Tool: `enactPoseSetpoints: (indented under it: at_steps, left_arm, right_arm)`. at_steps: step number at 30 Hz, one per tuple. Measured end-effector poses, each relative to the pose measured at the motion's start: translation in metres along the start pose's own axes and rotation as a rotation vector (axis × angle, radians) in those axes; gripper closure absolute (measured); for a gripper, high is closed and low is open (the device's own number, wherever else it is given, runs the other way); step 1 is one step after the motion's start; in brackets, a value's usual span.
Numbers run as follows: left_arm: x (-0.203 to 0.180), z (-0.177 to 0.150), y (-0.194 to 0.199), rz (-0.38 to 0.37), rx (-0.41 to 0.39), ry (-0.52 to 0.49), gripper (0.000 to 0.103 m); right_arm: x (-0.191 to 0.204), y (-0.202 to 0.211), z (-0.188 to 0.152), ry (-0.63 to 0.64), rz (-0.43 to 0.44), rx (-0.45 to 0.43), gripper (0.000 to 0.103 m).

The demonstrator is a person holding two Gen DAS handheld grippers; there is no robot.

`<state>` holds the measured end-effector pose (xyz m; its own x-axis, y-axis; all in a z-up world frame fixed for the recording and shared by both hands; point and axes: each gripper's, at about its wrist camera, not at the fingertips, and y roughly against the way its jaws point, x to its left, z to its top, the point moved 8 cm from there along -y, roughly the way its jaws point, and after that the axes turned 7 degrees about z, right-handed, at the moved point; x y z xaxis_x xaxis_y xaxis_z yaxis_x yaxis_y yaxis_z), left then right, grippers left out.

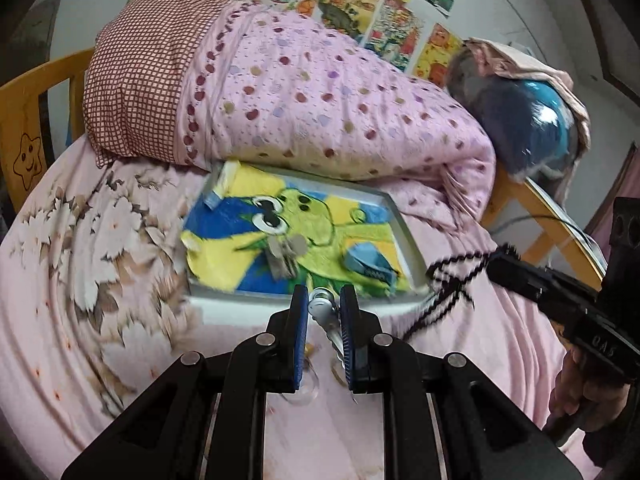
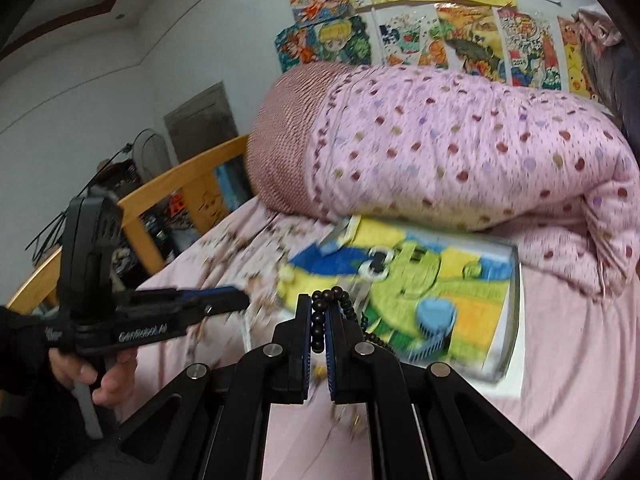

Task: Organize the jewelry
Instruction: 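Carry the white clip into the tray with the left tool while the right tool carries the necklace there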

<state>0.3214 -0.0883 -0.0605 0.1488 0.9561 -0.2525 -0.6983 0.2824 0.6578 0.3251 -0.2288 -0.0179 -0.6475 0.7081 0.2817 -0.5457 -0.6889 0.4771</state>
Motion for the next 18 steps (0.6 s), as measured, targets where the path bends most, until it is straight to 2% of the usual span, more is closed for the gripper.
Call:
enactPoseSetpoints:
  at_steps: [3, 8, 12, 18]
  left_arm:
    - [0.012, 0.010, -0.015, 0.027, 0.001, 0.006, 0.090]
    - [0.031, 0.022, -0.048, 0.070, 0.013, -0.001, 0.090]
    - [0.047, 0.025, -0.077, 0.095, 0.040, 0.012, 0.090]
    - [0.063, 0.022, -0.115, 0.114, 0.089, 0.022, 0.090]
  right_arm:
    - [-0.017, -0.023, 0.015, -0.022, -0.023, -0.021, 0.097]
    - [-0.046, -0.059, 0.017, -0.090, -0.047, -0.012, 0.097]
    - [-0.072, -0.088, -0.001, -0.149, -0.064, 0.031, 0.097]
    - [-0.089, -0.110, -0.038, -0.182, -0.085, 0.113, 0.097]
